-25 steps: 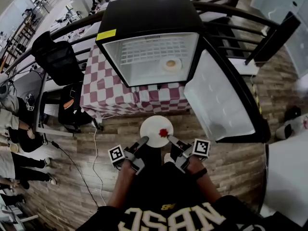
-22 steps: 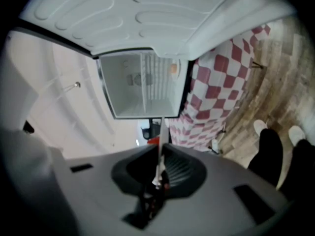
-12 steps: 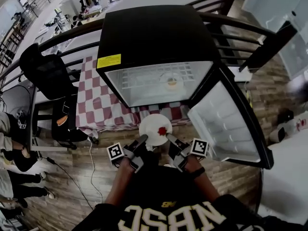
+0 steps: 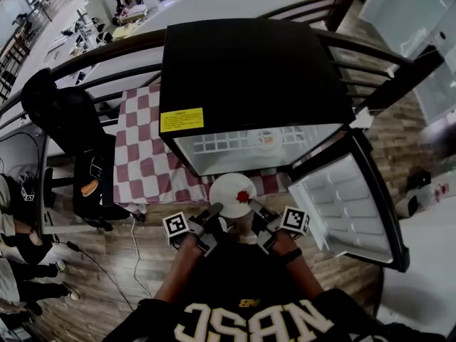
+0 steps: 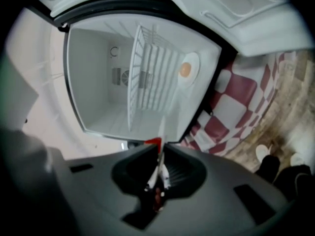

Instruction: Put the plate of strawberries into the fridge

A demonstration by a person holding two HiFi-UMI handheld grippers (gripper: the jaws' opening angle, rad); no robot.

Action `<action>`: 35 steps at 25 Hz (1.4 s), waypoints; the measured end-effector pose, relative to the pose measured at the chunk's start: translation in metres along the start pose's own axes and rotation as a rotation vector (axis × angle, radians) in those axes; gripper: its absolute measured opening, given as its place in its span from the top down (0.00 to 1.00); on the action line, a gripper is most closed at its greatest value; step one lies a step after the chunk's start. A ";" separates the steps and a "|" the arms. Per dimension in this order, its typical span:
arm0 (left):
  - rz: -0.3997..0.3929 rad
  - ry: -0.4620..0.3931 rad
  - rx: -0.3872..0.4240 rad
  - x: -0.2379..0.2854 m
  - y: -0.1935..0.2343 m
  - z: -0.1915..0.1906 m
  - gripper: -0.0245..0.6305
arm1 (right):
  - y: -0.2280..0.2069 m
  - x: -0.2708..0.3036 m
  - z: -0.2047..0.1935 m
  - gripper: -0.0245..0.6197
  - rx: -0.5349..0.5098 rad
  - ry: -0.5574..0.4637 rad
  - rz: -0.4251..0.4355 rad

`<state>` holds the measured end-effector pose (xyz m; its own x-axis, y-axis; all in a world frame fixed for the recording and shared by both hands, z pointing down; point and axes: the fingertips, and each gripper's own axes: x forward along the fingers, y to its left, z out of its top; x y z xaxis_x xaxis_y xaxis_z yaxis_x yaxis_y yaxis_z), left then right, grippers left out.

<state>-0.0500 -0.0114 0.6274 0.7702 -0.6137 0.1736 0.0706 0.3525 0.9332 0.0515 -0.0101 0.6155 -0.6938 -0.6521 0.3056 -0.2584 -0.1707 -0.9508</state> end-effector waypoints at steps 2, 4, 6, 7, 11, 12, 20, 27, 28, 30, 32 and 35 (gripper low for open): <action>0.008 0.008 0.003 0.003 0.001 0.007 0.89 | 0.001 0.011 0.005 0.91 -0.011 -0.013 0.003; 0.037 0.016 0.024 0.004 0.006 0.014 0.89 | -0.006 0.018 0.007 0.91 -0.027 -0.027 -0.031; 0.084 0.030 0.066 0.007 0.017 0.025 0.90 | -0.013 0.029 0.014 0.91 -0.036 -0.046 -0.069; 0.110 0.037 0.090 0.010 0.023 0.029 0.91 | -0.016 0.035 0.019 0.91 -0.043 -0.057 -0.075; 0.145 0.011 0.124 0.022 0.033 0.038 0.91 | -0.026 0.053 0.033 0.91 -0.153 -0.072 -0.108; 0.148 0.003 0.128 0.025 0.035 0.041 0.92 | -0.029 0.056 0.035 0.91 -0.178 -0.066 -0.123; 0.178 -0.051 0.177 0.052 0.041 0.063 0.92 | -0.051 0.074 0.060 0.90 -0.201 -0.045 -0.172; 0.196 -0.104 0.160 0.066 0.049 0.081 0.92 | -0.065 0.095 0.077 0.90 -0.218 -0.023 -0.199; 0.196 -0.114 0.156 0.069 0.050 0.084 0.92 | -0.067 0.098 0.080 0.90 -0.219 -0.020 -0.206; 0.197 -0.131 0.153 0.074 0.051 0.088 0.92 | -0.071 0.103 0.085 0.90 -0.225 -0.013 -0.219; 0.198 -0.145 0.147 0.078 0.052 0.091 0.92 | -0.073 0.107 0.090 0.89 -0.235 -0.010 -0.229; 0.202 -0.160 0.145 0.085 0.053 0.095 0.92 | -0.076 0.112 0.097 0.89 -0.237 -0.010 -0.239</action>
<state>-0.0415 -0.1120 0.7210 0.6491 -0.6491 0.3968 -0.1737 0.3813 0.9080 0.0590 -0.1420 0.7175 -0.5881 -0.6220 0.5169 -0.5629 -0.1441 -0.8138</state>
